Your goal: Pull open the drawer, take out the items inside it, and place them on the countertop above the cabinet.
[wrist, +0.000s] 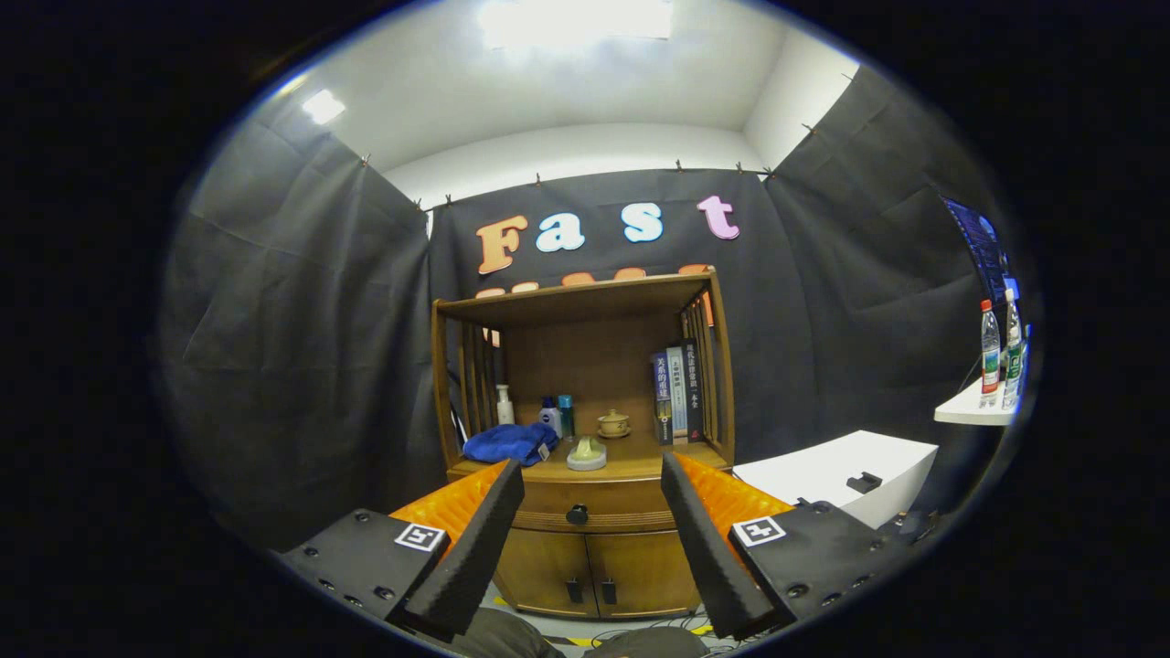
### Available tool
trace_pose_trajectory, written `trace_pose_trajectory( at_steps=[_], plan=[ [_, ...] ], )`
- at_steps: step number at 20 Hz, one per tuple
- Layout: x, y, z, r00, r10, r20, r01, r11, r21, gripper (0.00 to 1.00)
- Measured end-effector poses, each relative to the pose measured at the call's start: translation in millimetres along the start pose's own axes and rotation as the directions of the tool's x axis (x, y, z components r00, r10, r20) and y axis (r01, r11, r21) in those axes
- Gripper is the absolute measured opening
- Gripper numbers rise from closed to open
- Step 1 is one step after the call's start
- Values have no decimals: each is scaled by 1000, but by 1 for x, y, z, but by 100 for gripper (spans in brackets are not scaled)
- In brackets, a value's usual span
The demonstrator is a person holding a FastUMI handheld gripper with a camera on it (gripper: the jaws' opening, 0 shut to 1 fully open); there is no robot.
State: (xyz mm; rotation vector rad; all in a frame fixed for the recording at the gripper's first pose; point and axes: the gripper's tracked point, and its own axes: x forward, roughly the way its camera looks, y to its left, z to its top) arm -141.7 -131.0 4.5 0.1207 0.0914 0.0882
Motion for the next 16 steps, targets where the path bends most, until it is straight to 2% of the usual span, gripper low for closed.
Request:
trace_pose_trajectory(
  at_steps=[7, 16],
  plan=[
    [-16, -12, 18, 999, -39, 31, 40, 998, -38, 98],
    [-25, -2, 21, 999, -22, 44, 24, 999, -42, 98]
  ],
)
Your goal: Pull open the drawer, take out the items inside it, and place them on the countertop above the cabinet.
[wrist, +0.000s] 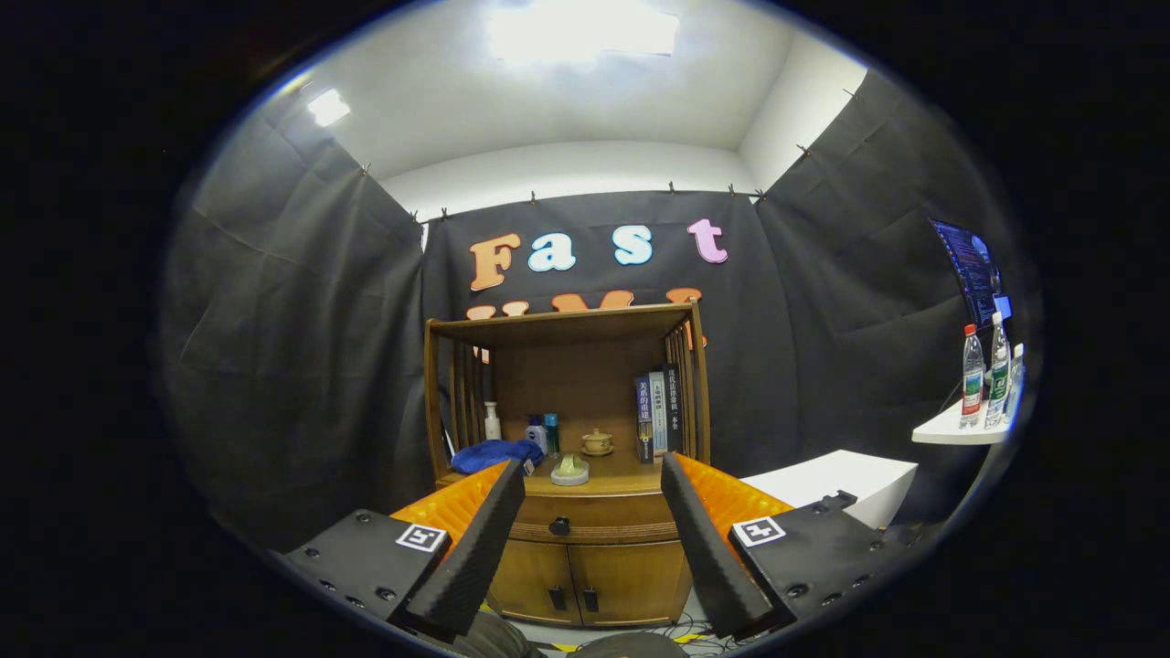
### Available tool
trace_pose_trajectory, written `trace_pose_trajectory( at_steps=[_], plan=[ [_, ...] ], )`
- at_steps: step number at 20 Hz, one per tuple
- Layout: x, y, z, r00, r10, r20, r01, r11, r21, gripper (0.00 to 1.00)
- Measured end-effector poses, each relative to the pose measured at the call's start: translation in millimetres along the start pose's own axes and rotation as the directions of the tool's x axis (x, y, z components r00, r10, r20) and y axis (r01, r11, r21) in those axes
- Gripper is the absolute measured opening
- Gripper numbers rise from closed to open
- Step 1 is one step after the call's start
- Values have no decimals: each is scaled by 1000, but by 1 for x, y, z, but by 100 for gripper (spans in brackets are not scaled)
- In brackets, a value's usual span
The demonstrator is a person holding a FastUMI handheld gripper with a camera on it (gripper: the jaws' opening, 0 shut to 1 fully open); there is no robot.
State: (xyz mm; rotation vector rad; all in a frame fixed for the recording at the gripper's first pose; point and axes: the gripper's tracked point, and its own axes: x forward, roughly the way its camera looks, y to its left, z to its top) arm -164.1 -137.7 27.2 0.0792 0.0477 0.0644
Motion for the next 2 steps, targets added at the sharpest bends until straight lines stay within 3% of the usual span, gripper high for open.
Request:
trace_pose_trajectory(
  at_steps=[2],
  plan=[
    [1, 2, -3, 1000, 5, -7, -5, 1000, -3, 98]
  ],
)
